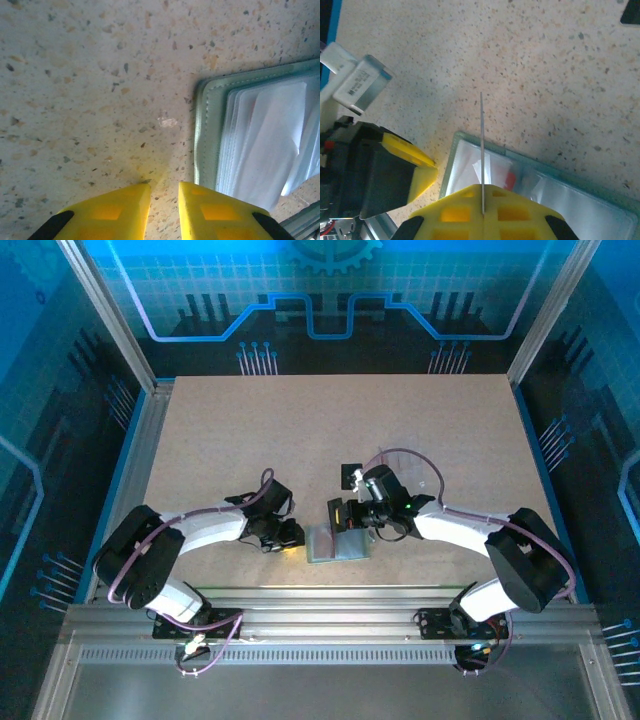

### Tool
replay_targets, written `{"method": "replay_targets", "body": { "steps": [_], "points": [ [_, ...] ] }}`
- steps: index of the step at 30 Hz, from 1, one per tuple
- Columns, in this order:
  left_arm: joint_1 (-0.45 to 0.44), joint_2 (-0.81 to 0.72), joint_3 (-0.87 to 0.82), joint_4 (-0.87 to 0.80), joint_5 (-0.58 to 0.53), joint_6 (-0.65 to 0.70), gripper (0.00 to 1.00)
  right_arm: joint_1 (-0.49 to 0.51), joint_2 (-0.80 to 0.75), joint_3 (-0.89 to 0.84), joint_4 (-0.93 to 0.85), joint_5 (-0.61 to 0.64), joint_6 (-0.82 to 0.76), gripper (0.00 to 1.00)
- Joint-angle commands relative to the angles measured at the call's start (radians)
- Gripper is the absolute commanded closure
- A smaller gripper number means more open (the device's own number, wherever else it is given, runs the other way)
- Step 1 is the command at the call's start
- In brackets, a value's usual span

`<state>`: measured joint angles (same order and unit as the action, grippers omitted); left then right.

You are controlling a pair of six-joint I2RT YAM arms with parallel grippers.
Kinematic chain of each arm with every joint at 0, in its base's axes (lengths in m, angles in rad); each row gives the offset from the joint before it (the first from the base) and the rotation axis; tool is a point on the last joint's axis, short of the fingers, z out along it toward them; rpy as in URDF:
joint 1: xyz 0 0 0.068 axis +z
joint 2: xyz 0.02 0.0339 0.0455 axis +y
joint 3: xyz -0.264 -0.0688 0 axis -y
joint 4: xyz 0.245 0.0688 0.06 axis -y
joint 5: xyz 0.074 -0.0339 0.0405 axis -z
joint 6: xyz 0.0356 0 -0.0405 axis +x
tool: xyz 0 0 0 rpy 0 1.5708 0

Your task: Put the credit cards into the card holder

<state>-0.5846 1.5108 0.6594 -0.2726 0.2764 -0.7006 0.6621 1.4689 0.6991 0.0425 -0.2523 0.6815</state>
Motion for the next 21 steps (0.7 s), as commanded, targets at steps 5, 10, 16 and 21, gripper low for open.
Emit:
{"method": "replay_targets", "body": {
  "steps": [5, 10, 16, 21],
  "points": [
    [-0.007, 0.034, -0.01, 0.01, -0.016, 0.004, 0.76, -0.012, 0.017, -0.005, 0.042, -0.021, -0.007, 1.0],
    [-0.008, 0.031, -0.01, 0.01, -0.014, 0.001, 0.76, -0.015, 0.042, 0.0, 0.037, -0.018, -0.018, 1.0],
    [-0.007, 0.026, -0.011, 0.01, -0.013, -0.004, 0.77, -0.015, 0.059, 0.004, 0.02, 0.002, -0.033, 1.0],
    [-0.007, 0.026, -0.006, 0.007, -0.011, -0.006, 0.77, -0.014, 0.073, 0.004, 0.013, 0.01, -0.045, 1.0]
  ]
}}
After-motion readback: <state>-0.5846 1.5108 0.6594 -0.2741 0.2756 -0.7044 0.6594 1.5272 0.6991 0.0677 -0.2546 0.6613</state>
